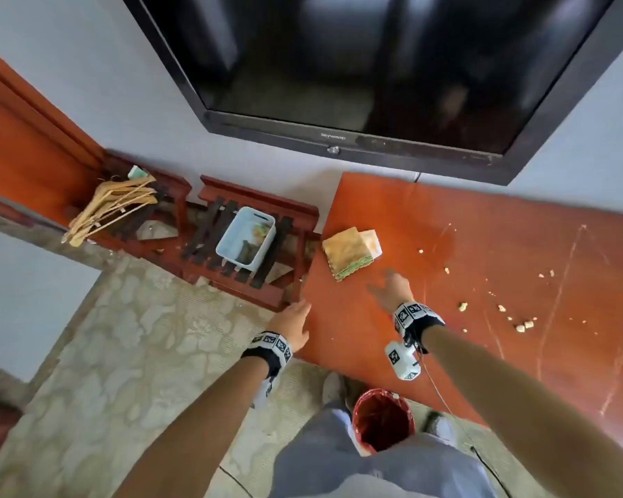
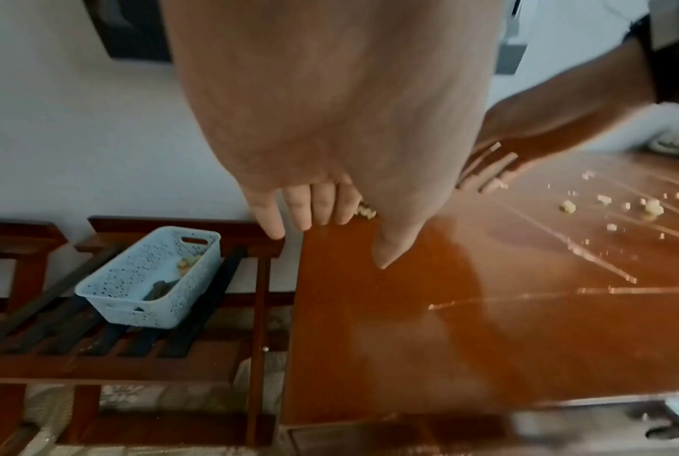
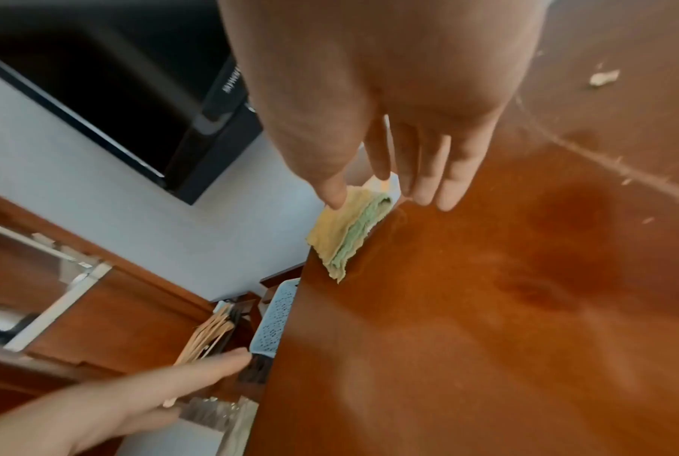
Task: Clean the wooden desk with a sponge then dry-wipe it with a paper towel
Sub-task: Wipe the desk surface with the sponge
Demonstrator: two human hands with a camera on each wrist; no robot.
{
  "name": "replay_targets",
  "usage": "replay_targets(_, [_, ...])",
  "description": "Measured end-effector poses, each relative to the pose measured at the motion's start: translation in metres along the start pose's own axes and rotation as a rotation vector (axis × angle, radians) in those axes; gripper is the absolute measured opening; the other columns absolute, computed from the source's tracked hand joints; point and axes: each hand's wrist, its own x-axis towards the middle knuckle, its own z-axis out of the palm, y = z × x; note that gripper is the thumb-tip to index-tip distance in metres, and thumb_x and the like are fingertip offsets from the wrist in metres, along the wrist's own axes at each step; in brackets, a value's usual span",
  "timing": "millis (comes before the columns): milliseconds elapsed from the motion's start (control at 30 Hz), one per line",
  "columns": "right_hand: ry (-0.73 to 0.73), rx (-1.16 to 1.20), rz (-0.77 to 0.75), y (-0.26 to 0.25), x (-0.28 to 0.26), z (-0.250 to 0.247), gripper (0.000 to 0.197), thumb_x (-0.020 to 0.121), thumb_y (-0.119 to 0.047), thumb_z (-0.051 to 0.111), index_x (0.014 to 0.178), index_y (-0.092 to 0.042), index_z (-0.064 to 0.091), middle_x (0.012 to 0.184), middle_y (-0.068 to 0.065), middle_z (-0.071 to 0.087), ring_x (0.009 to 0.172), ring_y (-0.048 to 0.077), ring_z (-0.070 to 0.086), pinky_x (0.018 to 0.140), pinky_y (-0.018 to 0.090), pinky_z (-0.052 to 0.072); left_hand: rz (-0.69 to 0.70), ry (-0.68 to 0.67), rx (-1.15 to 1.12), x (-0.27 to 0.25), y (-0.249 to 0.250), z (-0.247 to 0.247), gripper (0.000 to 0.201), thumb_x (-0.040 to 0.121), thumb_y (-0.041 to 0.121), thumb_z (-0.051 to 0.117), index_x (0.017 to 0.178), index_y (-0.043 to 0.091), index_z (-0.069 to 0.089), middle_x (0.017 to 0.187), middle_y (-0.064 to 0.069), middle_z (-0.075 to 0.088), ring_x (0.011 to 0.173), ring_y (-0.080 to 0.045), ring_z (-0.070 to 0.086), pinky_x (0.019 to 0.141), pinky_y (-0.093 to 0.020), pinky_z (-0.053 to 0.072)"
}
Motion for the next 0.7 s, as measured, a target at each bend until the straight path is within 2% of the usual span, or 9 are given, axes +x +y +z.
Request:
replay_targets(67, [0.123,0.03,0.047,-0.013,0.019,0.012,0.055,0.087,-0.031,0.064,0.136,-0.012,0.047,0.124,0.014,0.063,0.11,0.031,0.062,0.09,0.043,0.056,0.04,-0.036,0.09,0.018,-0.01,0.004,0.073,0.101,0.027,0.054,0.161,0.016,0.014,0.169,0.0,0.009,0.154,-0.017,0.013,0.122,-0.037,0.026])
replay_targets(167, [0.226,-0.076,0.027,-0.025,0.046,0.029,0.065,0.09,-0.036,0.063,0.146,-0.015,0.038,0.141,0.012,0.049,0.133,0.031,0.042,0.102,0.045,0.047,0.125,-0.096,0.238,0.041,-0.027,0.014,0.076,0.101,0.033,0.051,0.161,0.016,0.009,0.17,-0.001,0.002,0.155,-0.018,0.008,0.123,-0.039,0.025])
replay_targets(300, [0.281,-0.222,-0.003,-0.042,0.085,0.04,0.063,0.089,-0.043,0.06,0.143,-0.016,0.04,0.136,0.009,0.049,0.128,0.029,0.043,0.097,0.046,0.047,0.204,-0.138,0.301,0.056,-0.045,0.023,0.086,0.098,0.038,0.056,0.161,0.016,0.002,0.168,0.001,-0.01,0.153,-0.02,0.017,0.116,-0.04,0.036])
replay_targets(433, [0.261,-0.333,0.069,-0.056,0.106,0.054,0.061,0.089,-0.052,0.058,0.136,-0.015,0.045,0.132,0.008,0.049,0.125,0.029,0.044,0.097,0.047,0.042,0.257,-0.116,0.315,0.058,-0.052,0.03,0.089,0.098,0.04,0.056,0.162,0.016,-0.001,0.169,0.0,-0.01,0.155,-0.018,0.005,0.121,-0.039,0.028])
replay_targets(500, [0.267,-0.404,0.091,-0.06,0.111,0.059,0.062,0.089,-0.05,0.061,0.133,-0.01,0.046,0.131,0.011,0.048,0.123,0.031,0.044,0.096,0.048,0.042,0.271,-0.112,0.353,0.062,-0.053,0.028,0.09,0.097,0.041,0.056,0.162,0.015,-0.002,0.169,-0.001,-0.009,0.155,-0.019,0.004,0.123,-0.041,0.023])
replay_targets(567, [0.3,-0.472,0.084,-0.065,0.113,0.062,0.055,0.086,-0.041,0.067,0.127,-0.008,0.05,0.126,0.012,0.05,0.118,0.032,0.046,0.094,0.047,0.043,0.275,-0.117,0.378,0.066,-0.055,0.03,0.092,0.096,0.042,0.056,0.161,0.015,-0.002,0.169,-0.002,-0.009,0.155,-0.02,0.004,0.124,-0.041,0.019])
replay_targets(600, [0.325,-0.5,0.058,-0.068,0.115,0.064,0.047,0.084,-0.03,0.068,0.122,-0.007,0.053,0.123,0.013,0.05,0.115,0.033,0.047,0.092,0.047,0.043,0.275,-0.129,0.385,0.067,-0.055,0.03,0.093,0.096,0.042,0.057,0.161,0.015,-0.002,0.169,-0.002,-0.009,0.155,-0.021,0.004,0.125,-0.041,0.018])
replay_targets(667, [0.331,-0.472,-0.007,-0.073,0.115,0.069,0.03,0.076,-0.003,0.06,0.106,-0.007,0.057,0.114,0.013,0.052,0.107,0.035,0.05,0.086,0.046,0.047,0.267,-0.152,0.389,0.069,-0.055,0.032,0.096,0.093,0.043,0.059,0.161,0.016,-0.003,0.169,-0.002,-0.011,0.155,-0.02,0.004,0.124,-0.042,0.02])
replay_targets(700, [0.312,-0.39,-0.031,-0.075,0.112,0.07,0.027,0.073,0.004,0.051,0.096,-0.01,0.055,0.105,0.011,0.055,0.099,0.034,0.053,0.08,0.043,0.049,0.257,-0.163,0.393,0.068,-0.054,0.032,0.099,0.092,0.044,0.061,0.161,0.016,-0.004,0.169,-0.001,-0.012,0.155,-0.019,0.003,0.124,-0.042,0.022])
